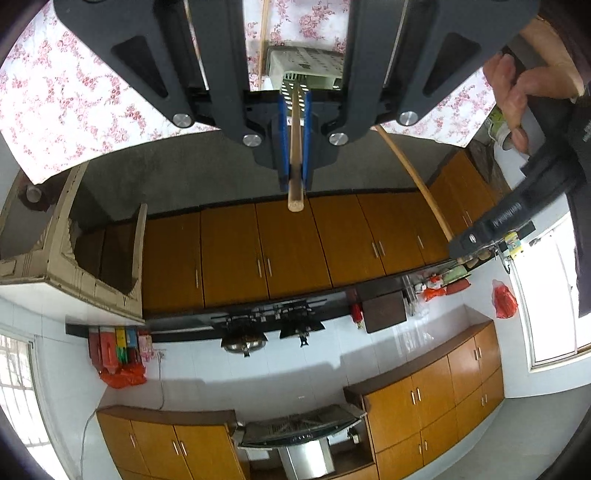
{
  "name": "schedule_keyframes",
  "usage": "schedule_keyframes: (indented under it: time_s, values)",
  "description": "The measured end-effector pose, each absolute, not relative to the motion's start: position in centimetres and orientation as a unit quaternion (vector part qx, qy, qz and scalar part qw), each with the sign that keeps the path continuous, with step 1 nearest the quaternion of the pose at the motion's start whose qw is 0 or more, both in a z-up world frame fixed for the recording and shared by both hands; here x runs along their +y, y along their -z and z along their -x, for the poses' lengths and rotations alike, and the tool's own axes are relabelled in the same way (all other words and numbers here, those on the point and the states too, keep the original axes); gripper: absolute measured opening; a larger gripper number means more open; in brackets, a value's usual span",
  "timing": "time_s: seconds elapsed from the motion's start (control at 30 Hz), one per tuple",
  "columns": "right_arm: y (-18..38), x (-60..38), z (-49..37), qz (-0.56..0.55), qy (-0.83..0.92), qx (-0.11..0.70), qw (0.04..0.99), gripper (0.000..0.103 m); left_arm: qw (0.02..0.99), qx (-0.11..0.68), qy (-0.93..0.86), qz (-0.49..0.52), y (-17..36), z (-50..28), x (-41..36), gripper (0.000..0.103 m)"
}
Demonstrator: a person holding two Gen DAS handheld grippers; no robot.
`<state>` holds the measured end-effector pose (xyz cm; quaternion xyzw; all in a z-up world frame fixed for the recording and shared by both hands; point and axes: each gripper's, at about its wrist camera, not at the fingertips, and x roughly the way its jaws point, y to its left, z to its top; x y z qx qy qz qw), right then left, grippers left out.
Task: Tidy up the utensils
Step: 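Open the right tool while the left tool opens, releasing chopsticks into the holder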
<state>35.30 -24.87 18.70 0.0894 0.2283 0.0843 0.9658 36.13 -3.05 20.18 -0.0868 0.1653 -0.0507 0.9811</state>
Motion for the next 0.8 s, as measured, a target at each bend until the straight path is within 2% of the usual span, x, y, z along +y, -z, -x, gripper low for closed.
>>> schedule_keyframes:
  time_s: [0.1, 0.13, 0.2, 0.37, 0.4, 0.5, 0.6, 0.7, 0.8]
  values:
    - [-18.3, -24.9, -35.6, -0.087, -0.083, 0.237, 0.964, 0.012, 0.977, 0.196, 0.046, 0.076, -19.2, -36.9, -3.1, 0.007]
    - [-18.3, -24.9, -35.7, -0.089, -0.082, 0.238, 0.964, 0.016, 0.975, 0.202, 0.048, 0.073, -19.1, -37.0, -3.1, 0.008]
    - [-18.4, -25.0, -35.7, -0.092, -0.080, 0.238, 0.964, 0.032, 0.974, 0.212, 0.044, 0.067, -19.1, -37.0, -3.1, 0.008]
    - [-19.1, -25.5, -34.7, -0.094, -0.071, 0.229, 0.966, 0.038, 0.973, 0.220, 0.038, 0.063, -20.0, -36.3, -2.3, 0.011]
    - [-19.3, -25.7, -34.3, -0.096, -0.070, 0.227, 0.967, 0.039, 0.972, 0.221, 0.039, 0.066, -20.2, -36.1, -2.2, 0.016]
    - [-19.8, -26.6, -32.8, -0.099, -0.065, 0.218, 0.969, 0.040, 0.974, 0.212, 0.038, 0.074, -21.0, -34.5, -0.9, 0.038]
    - [-20.0, -28.1, -30.6, -0.103, -0.058, 0.211, 0.970, 0.041, 0.976, 0.206, 0.037, 0.064, -21.6, -32.4, 0.3, 0.043]
    - [-19.1, -29.8, -28.6, -0.098, -0.039, 0.217, 0.970, 0.041, 0.973, 0.219, 0.040, 0.056, -21.2, -30.6, 1.7, 0.059]
    - [-16.7, -31.5, -27.3, -0.091, -0.017, 0.241, 0.966, 0.041, 0.972, 0.231, 0.040, 0.035, -19.4, -28.6, 2.8, 0.067]
